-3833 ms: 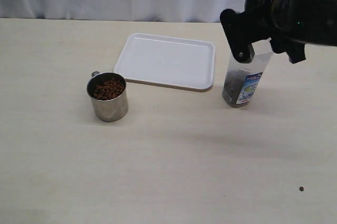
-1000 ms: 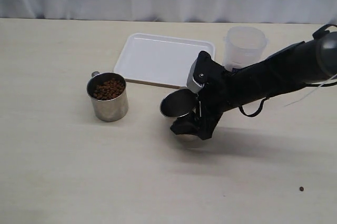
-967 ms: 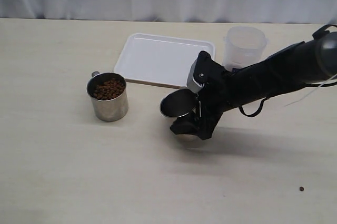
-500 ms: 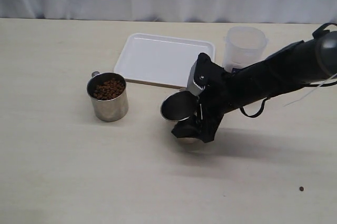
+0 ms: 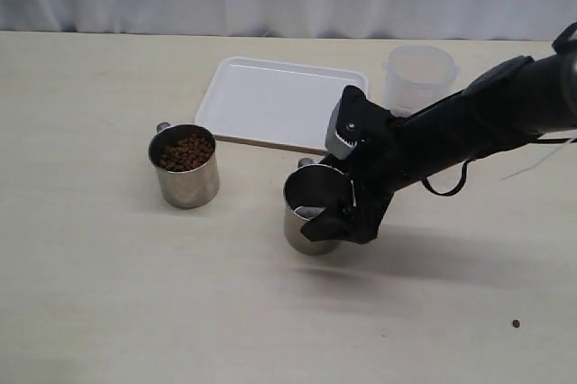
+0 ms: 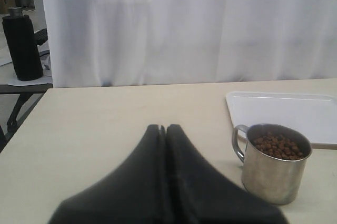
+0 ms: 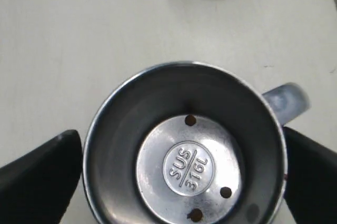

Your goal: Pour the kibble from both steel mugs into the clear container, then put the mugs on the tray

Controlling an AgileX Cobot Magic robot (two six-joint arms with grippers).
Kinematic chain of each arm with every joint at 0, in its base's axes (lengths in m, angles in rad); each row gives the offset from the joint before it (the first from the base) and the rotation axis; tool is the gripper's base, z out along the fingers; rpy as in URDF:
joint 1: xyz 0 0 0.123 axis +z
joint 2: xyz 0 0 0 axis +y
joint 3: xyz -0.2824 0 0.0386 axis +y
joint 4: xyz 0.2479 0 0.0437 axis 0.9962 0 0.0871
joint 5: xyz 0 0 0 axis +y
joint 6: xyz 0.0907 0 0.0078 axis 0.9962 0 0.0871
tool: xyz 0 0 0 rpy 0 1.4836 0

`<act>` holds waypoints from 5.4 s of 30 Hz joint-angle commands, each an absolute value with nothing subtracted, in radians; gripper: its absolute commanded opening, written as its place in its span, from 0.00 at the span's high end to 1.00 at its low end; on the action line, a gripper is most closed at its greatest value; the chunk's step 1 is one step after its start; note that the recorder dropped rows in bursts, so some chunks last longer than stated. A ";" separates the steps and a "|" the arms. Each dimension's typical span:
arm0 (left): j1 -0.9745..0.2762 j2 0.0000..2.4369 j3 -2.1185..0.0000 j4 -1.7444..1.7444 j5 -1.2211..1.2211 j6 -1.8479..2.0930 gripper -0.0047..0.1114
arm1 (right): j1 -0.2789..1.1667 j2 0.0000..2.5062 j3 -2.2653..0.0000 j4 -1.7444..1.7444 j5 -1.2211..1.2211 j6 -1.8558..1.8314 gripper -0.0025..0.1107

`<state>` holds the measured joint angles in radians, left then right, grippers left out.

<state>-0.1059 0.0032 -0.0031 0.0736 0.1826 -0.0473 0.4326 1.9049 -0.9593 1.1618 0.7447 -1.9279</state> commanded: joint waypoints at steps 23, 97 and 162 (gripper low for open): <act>-0.111 0.000 0.000 0.070 0.177 -0.050 0.96 | 0.434 1.044 -0.598 1.043 0.225 -1.049 0.94; -0.111 0.000 0.000 0.072 0.181 -0.050 0.96 | 0.144 0.000 0.000 0.094 0.046 -0.060 0.94; -0.111 0.000 0.000 0.074 0.177 -0.050 0.96 | 0.174 0.000 0.000 -0.007 0.101 0.000 0.94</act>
<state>-0.1059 0.0032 -0.0031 0.0736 0.1845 -0.0473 0.1811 0.0038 -0.0038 -0.0059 0.1108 0.0000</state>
